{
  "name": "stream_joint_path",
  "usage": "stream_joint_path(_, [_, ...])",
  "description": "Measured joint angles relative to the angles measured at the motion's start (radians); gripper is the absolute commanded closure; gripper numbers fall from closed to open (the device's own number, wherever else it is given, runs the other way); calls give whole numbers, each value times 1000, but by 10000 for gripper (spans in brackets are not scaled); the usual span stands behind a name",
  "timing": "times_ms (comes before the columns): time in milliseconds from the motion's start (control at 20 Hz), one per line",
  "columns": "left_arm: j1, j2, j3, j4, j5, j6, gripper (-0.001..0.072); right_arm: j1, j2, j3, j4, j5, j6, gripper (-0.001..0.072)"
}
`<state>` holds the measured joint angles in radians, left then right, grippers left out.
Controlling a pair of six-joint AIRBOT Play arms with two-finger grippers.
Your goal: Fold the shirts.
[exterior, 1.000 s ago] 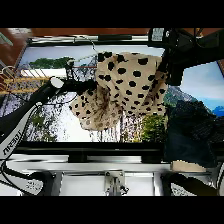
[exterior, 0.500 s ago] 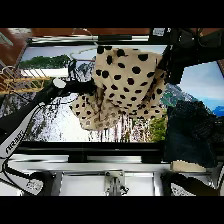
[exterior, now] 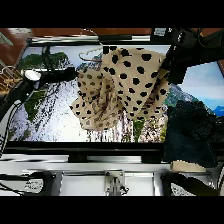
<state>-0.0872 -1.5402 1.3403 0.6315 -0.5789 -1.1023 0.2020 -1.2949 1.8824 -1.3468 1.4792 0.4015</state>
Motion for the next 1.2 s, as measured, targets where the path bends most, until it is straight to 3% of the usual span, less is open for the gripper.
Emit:
stream_joint_path(250, [65, 33, 28, -3, 3, -3, 668, 2, 0, 0, 120, 24, 5, 652])
stream_joint_path(600, [95, 40, 169, -5, -9, -12, 668, 2, 0, 0, 176, 122, -5, 653])
stream_joint_path(800, [118, 56, 236, -3, -41, -13, 668, 1, 0, 0, 161, 135, -8, 652])
stream_joint_path(1200, [108, 203, 322, -4, -79, 27, 668, -3, -55, 0, 80, 91, 111, 652])
